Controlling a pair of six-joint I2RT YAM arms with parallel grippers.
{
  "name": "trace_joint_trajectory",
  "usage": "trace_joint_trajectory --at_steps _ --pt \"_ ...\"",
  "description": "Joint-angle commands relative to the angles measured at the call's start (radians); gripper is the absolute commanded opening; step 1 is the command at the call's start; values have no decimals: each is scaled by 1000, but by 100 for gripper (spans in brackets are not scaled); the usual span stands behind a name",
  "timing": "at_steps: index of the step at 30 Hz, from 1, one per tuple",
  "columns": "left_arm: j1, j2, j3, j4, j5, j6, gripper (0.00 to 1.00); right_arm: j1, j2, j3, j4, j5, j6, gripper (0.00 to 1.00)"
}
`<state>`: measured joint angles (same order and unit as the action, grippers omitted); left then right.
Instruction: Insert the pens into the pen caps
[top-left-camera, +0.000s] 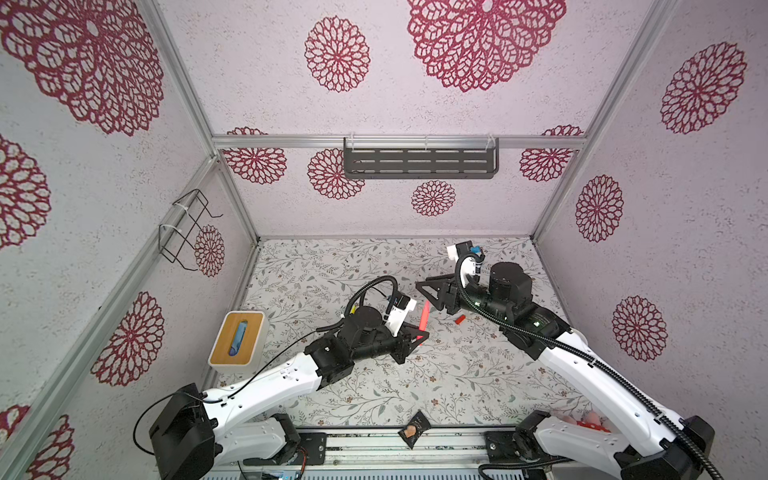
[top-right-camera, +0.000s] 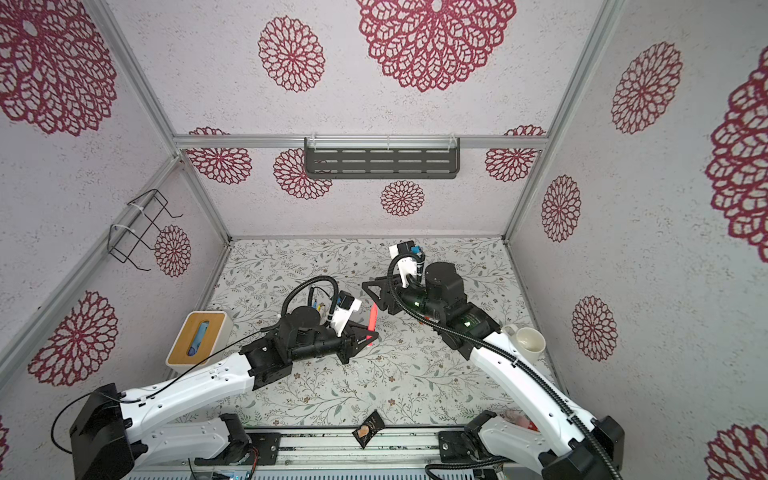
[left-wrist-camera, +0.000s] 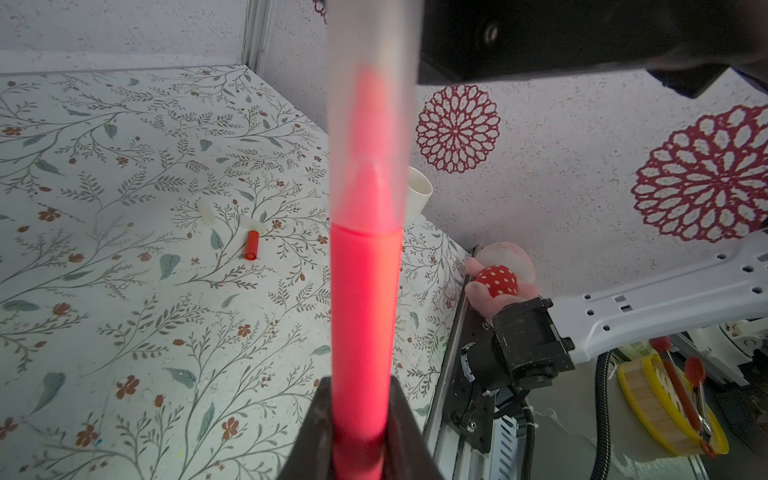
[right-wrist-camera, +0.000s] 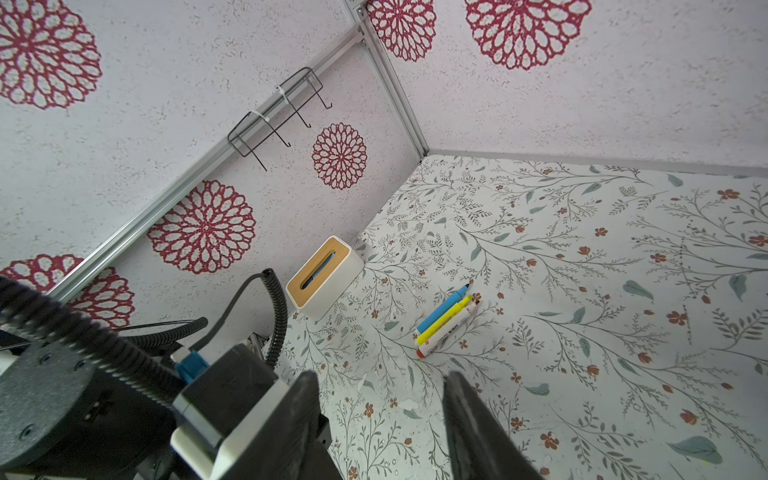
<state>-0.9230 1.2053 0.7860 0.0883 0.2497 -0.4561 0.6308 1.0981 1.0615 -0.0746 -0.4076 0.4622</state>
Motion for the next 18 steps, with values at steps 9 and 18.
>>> trace_joint_trajectory --at_steps 9,18 --pt "-10 16 47 8 -1 23 0 41 -4 11 -31 36 -51 38" --pt "-11 16 46 10 4 17 0 60 0 0 -46 53 -66 11"
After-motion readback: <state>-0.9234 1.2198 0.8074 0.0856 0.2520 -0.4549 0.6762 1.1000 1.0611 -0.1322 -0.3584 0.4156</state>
